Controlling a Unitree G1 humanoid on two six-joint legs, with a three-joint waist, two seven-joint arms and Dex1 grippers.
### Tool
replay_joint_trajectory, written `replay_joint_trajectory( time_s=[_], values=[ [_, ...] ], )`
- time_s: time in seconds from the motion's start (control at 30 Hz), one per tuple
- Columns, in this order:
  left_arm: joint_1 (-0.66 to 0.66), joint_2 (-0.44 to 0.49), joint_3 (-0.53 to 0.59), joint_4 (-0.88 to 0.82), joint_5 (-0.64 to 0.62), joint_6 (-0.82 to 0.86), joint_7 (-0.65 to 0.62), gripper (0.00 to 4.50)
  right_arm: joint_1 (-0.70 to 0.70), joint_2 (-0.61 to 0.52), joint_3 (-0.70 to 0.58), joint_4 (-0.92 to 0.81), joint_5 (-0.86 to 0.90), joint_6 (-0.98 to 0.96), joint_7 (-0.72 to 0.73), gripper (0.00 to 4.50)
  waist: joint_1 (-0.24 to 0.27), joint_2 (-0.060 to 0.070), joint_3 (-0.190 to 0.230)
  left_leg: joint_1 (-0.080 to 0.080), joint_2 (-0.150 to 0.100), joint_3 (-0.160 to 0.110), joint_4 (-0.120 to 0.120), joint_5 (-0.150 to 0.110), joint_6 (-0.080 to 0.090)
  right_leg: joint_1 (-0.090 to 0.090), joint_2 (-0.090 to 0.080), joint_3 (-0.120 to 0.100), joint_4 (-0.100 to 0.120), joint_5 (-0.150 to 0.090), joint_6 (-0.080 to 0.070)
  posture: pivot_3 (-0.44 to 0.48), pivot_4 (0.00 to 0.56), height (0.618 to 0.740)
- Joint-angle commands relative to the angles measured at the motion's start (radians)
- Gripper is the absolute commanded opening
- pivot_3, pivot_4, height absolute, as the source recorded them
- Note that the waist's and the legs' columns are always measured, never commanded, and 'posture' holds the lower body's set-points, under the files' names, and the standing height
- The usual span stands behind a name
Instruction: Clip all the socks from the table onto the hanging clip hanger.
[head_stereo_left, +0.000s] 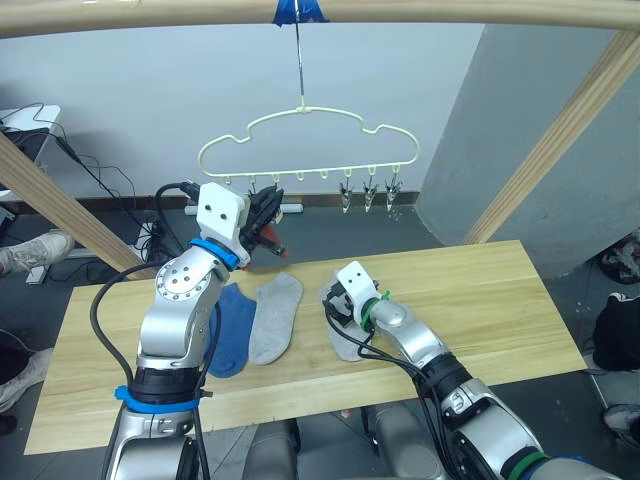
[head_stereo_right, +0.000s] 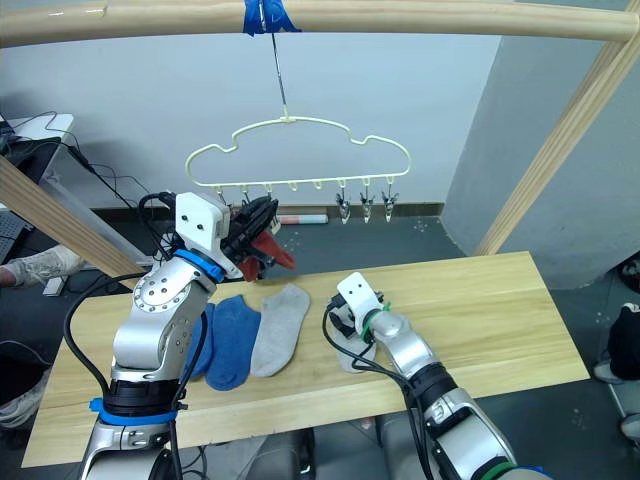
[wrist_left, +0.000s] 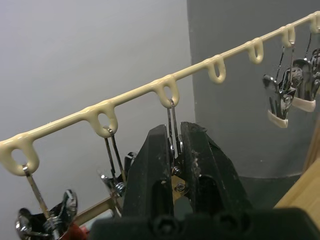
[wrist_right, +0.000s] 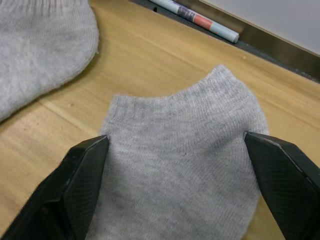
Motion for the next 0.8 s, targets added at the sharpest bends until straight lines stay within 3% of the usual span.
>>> replay_joint_trajectory(
  time_s=[0.03,0.33,0.57,0.8],
  values=[
    [0.002,0.023,0.023,-0.020,-0.033,0.031,-0.030,0.03,0.009,0.013,-0.012,0.050,-0.019,-0.010,0.015,3.30,0.000,0.000,0.000,0.000,0.000,0.000,0.000,0.000,0.000,0.000,0.000,0.000,0.001,0.000,0.000,-0.152,0.264,0.740],
    [-0.026,0.054,0.057,-0.009,-0.119,0.097,-0.090,0.03,0.019,0.004,-0.011,0.009,-0.054,-0.091,0.023,0.03,0.004,0.000,0.000,0.002,0.000,0.000,0.000,0.000,0.000,0.001,0.000,0.000,0.002,0.000,0.001,-0.157,0.264,0.740],
    [-0.052,0.070,0.064,-0.004,-0.176,0.147,-0.124,0.03,0.027,-0.063,0.061,-0.290,-0.172,-0.203,0.037,0.00,0.004,0.000,0.001,0.000,0.000,0.000,0.000,0.000,0.000,-0.001,0.000,0.000,0.001,-0.001,0.002,-0.177,0.266,0.740],
    [-0.068,0.072,0.062,-0.009,-0.204,0.184,-0.135,0.03,0.011,-0.060,0.092,-0.368,-0.244,-0.279,0.026,0.00,0.005,0.000,0.001,0.000,0.000,0.000,0.000,0.000,0.000,-0.001,0.000,0.000,0.001,-0.001,0.002,-0.189,0.265,0.740]
  ],
)
